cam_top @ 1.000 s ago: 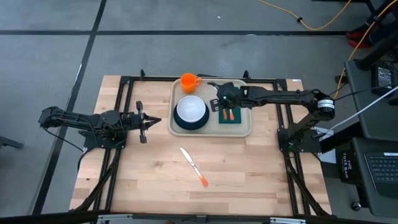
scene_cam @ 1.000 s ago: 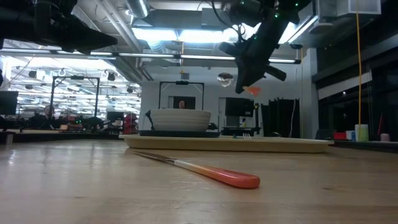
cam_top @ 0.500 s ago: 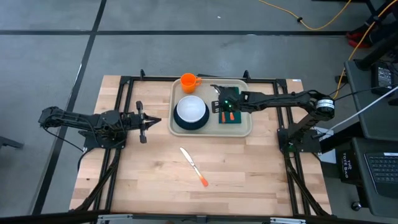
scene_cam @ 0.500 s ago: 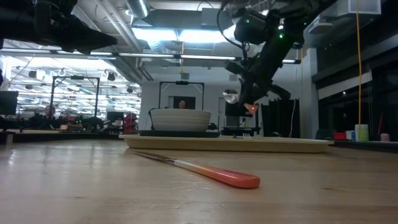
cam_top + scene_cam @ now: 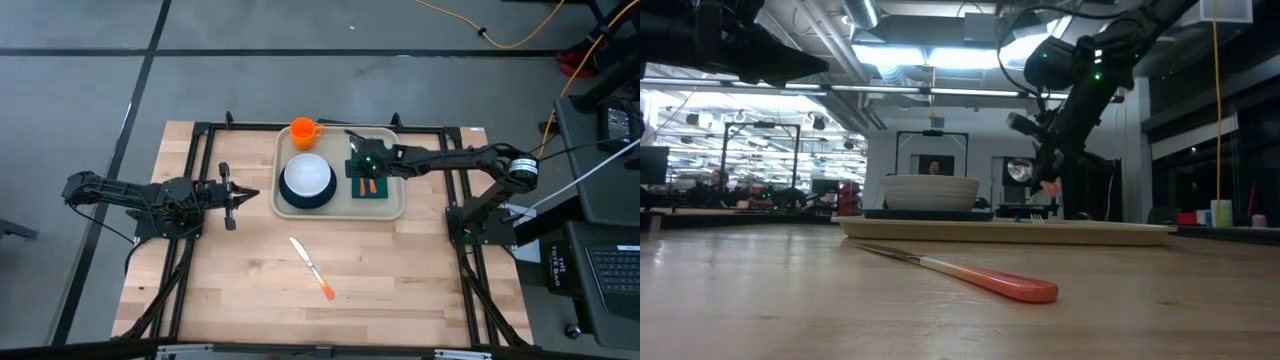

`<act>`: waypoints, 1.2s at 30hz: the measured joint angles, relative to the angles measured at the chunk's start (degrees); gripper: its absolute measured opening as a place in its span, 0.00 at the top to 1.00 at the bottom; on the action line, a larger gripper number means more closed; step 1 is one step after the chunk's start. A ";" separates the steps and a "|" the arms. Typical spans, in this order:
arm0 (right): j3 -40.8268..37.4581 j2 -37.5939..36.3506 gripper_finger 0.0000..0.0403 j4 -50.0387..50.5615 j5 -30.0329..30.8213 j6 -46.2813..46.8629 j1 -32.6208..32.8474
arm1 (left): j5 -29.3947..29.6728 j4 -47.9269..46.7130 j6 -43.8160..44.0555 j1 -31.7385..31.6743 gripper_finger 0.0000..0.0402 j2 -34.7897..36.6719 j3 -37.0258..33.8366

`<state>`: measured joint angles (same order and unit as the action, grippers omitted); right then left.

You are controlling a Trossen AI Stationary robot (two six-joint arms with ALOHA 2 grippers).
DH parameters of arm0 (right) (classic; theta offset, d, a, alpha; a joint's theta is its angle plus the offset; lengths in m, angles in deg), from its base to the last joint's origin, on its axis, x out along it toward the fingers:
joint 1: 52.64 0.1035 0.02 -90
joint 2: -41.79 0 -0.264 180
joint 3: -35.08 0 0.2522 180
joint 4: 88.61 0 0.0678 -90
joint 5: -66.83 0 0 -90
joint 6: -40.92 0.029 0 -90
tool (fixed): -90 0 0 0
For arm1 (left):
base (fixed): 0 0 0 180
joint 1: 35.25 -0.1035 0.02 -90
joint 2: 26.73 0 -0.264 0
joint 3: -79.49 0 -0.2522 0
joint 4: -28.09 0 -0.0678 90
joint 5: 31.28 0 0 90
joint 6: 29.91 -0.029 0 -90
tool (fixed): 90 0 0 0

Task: Set up tray
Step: Put the orange spoon on top of the dark green napkin on the gray tray

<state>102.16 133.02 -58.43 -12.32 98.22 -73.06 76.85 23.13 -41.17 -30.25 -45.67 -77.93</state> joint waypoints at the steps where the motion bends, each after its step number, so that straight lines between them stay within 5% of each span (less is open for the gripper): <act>1: -0.33 -0.01 0.98 -0.47 -0.13 -0.44 -0.07 | 0.02 0.00 0.00 0.00 0.99 0.00 0.00; 21: -1.15 0.14 0.98 -0.62 -0.44 2.42 -0.41 | 0.02 0.00 0.02 0.00 0.99 0.00 0.00; 36: -1.13 7.58 0.98 -5.25 -2.97 3.08 -4.78 | 0.00 0.00 0.02 0.00 0.99 0.00 0.00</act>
<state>101.03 140.60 -63.68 -15.29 101.30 -77.84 76.85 23.13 -41.15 -30.25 -45.67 -77.93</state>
